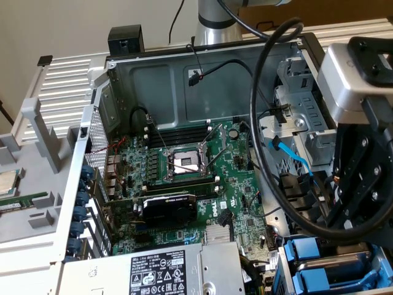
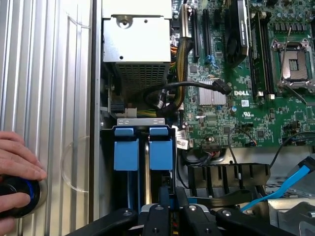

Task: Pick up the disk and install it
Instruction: 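Insert the second disk wire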

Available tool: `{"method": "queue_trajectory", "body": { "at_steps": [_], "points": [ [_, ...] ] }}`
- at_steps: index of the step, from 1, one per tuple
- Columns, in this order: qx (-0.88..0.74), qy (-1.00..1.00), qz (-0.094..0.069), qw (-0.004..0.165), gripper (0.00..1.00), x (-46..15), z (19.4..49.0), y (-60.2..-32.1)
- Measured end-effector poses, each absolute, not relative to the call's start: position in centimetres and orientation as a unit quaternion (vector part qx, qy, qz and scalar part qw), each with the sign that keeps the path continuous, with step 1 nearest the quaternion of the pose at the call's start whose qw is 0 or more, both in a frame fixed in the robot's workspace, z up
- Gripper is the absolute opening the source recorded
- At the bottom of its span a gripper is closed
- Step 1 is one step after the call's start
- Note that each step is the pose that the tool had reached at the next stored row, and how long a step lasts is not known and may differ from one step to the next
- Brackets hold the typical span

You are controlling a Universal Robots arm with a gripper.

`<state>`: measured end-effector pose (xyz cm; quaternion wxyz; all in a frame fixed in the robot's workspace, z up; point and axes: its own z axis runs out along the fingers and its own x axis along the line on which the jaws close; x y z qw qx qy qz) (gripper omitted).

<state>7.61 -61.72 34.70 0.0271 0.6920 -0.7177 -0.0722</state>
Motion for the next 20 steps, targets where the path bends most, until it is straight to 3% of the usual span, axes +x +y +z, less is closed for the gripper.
{"method": "queue_trajectory", "body": {
  "at_steps": [20],
  "points": [
    [0.686, -0.723, -0.076, 0.029, 0.16, 7.83, 34.69, -61.81]
  ]
}}
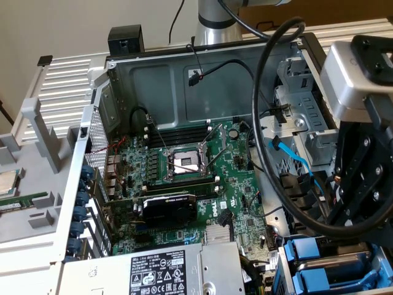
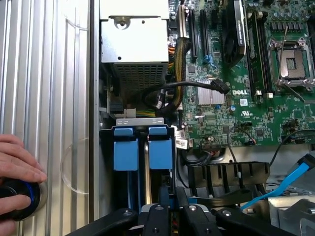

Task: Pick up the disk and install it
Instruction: 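Insert the second disk wire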

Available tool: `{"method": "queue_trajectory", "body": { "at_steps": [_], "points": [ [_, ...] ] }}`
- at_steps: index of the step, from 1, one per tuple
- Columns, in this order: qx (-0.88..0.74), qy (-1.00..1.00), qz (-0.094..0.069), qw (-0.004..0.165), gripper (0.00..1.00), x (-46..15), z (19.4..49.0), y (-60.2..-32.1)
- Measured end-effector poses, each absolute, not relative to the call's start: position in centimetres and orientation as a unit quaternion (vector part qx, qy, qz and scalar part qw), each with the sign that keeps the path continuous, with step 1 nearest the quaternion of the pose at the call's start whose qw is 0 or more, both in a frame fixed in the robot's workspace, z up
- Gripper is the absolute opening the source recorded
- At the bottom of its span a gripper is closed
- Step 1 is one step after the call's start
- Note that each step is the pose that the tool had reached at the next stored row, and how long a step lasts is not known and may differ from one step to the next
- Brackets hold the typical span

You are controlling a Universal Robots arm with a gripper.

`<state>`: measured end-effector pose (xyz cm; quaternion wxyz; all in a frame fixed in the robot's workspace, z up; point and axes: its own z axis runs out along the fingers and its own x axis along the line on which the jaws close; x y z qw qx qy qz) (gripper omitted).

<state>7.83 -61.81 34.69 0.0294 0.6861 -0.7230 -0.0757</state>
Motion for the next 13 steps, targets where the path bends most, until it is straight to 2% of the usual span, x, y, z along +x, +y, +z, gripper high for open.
{"method": "queue_trajectory", "body": {
  "at_steps": [13],
  "points": [
    [0.684, -0.725, -0.077, 0.029, 0.16, 7.83, 34.56, -62.02]
  ]
}}
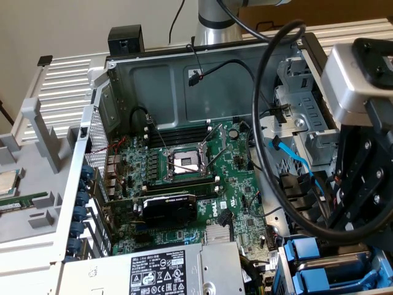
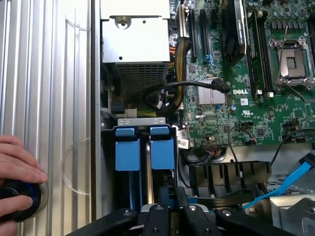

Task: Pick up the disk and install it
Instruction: 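Insert the second disk wire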

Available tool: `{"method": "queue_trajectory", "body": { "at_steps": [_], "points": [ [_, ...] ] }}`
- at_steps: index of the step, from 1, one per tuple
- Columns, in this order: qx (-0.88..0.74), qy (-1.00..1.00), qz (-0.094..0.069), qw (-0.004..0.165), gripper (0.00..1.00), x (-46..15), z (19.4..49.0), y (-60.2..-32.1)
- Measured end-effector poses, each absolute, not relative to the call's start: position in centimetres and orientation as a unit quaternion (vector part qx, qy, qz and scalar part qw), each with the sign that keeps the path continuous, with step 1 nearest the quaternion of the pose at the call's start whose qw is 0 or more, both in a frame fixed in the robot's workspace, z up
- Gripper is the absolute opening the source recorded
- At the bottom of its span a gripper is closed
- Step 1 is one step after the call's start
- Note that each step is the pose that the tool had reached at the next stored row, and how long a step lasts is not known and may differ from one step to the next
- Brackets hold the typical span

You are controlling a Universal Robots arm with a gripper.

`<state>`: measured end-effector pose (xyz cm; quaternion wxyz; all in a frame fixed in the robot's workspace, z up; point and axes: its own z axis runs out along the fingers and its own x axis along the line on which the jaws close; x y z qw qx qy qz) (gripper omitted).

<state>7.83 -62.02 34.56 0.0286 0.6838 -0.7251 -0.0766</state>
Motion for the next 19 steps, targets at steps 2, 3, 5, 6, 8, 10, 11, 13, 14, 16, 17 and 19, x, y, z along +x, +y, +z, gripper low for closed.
{"method": "queue_trajectory", "body": {
  "at_steps": [2, 3, 5, 6, 8, 10, 11, 13, 14, 16, 17, 19],
  "points": [
    [0.684, -0.725, -0.076, 0.029, 0.16, 7.83, 34.52, -62.02],
    [0.684, -0.725, -0.077, 0.029, 0.16, 7.83, 34.52, -62.02],
    [0.684, -0.725, -0.077, 0.029, 0.16, 7.83, 34.5, -62.01],
    [0.684, -0.725, -0.077, 0.029, 0.16, 7.83, 34.49, -61.99],
    [0.684, -0.725, -0.077, 0.029, 0.16, 7.83, 34.49, -61.96],
    [0.684, -0.725, -0.077, 0.029, 0.16, 7.83, 34.47, -61.91],
    [0.684, -0.725, -0.077, 0.029, 0.16, 7.83, 34.46, -61.9],
    [0.684, -0.725, -0.077, 0.029, 0.16, 7.83, 34.44, -61.88],
    [0.683, -0.725, -0.077, 0.029, 0.16, 7.83, 34.44, -61.88],
    [0.684, -0.725, -0.076, 0.028, 0.16, 7.82, 34.25, -61.88],
    [0.684, -0.725, -0.076, 0.028, 0.16, 7.83, 34.25, -61.88],
    [0.684, -0.725, -0.076, 0.028, 0.16, 7.83, 34.25, -61.87]
  ]
}}
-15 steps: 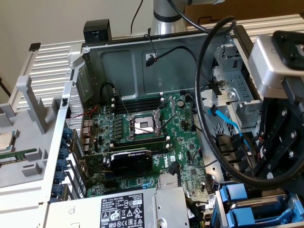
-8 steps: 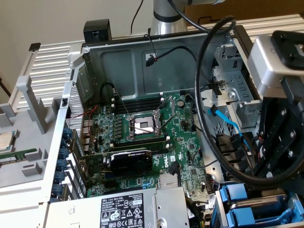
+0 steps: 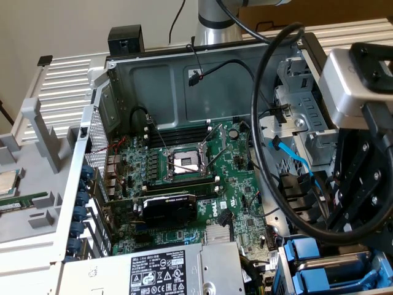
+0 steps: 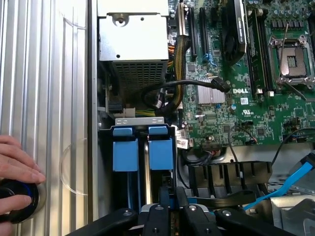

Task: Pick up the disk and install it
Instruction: 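Insert the second disk wire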

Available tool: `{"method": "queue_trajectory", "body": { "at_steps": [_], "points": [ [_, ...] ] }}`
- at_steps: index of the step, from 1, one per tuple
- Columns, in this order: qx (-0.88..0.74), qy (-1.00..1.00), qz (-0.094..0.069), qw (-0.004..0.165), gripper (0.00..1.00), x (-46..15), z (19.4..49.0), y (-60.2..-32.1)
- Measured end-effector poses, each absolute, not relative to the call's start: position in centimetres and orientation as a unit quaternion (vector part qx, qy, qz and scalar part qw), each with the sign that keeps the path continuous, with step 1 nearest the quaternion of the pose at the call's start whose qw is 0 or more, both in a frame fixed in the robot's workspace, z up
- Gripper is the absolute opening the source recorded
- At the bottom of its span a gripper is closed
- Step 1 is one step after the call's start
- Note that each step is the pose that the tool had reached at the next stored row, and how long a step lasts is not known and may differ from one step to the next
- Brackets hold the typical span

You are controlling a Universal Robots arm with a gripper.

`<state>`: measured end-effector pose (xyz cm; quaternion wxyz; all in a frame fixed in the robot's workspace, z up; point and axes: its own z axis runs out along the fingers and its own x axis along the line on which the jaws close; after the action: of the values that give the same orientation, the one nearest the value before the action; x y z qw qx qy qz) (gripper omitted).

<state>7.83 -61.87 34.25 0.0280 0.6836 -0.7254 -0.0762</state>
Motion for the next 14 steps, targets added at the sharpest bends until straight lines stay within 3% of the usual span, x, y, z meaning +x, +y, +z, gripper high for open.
{"method": "queue_trajectory", "body": {
  "at_steps": [14],
  "points": [
    [0.684, -0.725, -0.074, 0.024, 0.16, 7.78, 34.16, -61.87]
  ]
}}
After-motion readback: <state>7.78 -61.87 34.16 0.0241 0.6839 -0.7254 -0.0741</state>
